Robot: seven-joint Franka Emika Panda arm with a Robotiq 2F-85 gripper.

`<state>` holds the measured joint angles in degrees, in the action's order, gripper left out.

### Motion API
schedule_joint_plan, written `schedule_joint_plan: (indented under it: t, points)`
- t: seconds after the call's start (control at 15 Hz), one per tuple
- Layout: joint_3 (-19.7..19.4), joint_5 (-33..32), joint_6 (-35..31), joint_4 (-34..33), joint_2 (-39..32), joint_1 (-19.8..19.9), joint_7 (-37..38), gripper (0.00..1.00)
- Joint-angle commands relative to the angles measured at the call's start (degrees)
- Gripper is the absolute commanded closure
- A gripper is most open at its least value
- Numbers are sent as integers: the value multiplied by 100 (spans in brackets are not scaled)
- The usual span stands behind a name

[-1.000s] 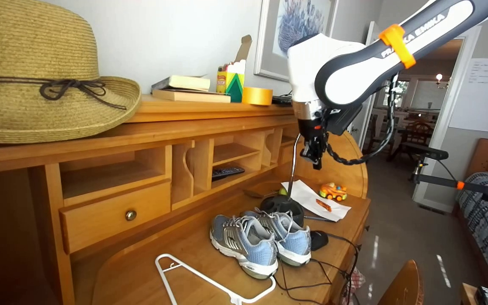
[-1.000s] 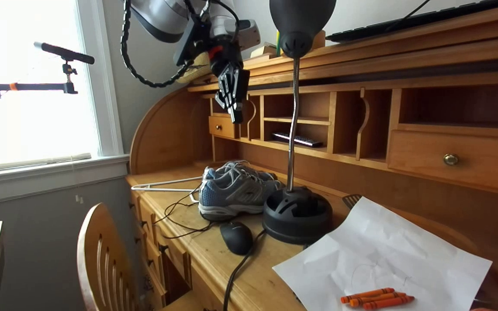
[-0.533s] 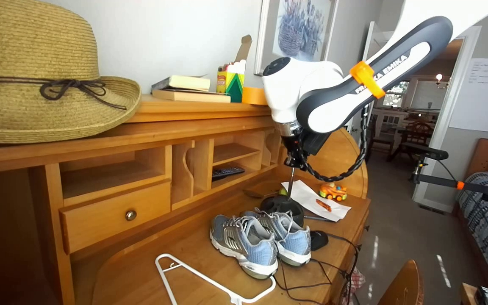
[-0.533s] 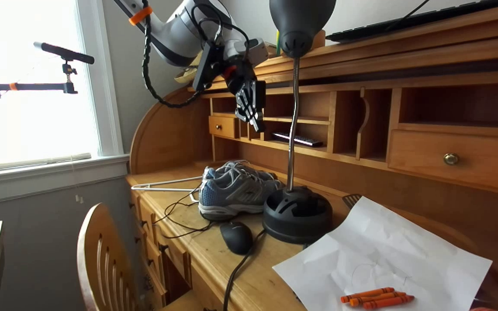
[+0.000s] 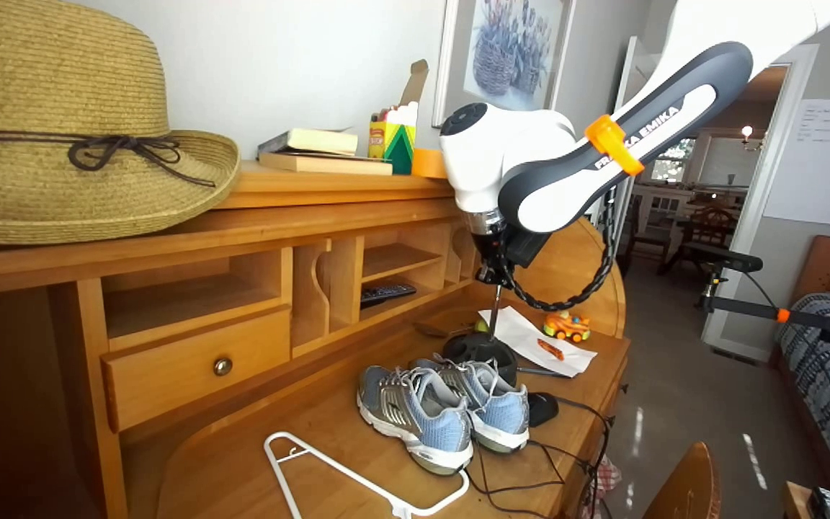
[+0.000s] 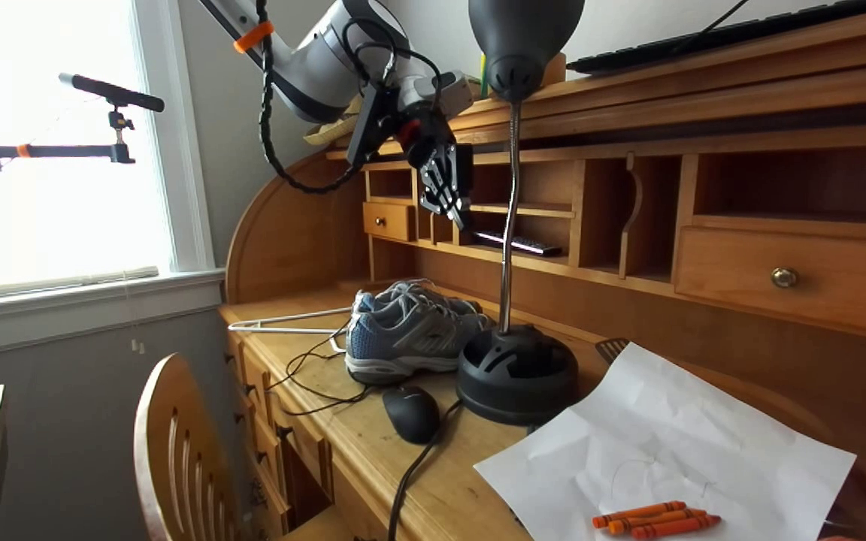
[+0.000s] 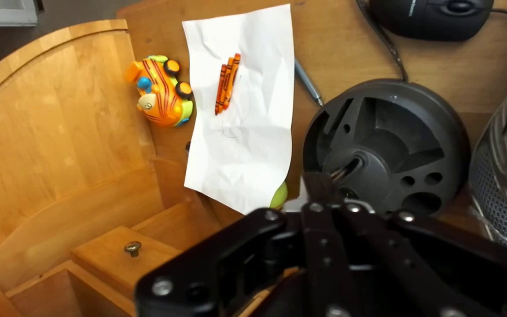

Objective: Press a button on the lamp

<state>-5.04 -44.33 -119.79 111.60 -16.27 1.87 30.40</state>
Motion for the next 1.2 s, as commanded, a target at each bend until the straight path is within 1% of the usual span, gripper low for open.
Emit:
schedule_joint_plan:
  t: [0.0, 0.27, 0.53, 0.73, 0.87, 1.0, 1.13]
  points:
    - [-124, 274, -81, 374, 243, 48, 126, 100]
    - [-248, -121, 71, 80, -82, -81, 553, 100]
    - [-212, -189, 68, -78, -322, -161, 623, 100]
    - [-292, -623, 91, -271, -605, -270, 1009, 100]
    - [-338, -953, -28, -375, -783, -264, 1272, 100]
    - [-385, -1360, -10, -503, -945, -286, 1547, 100]
    - [-362, -1591, -23, -602, -1069, -270, 1683, 100]
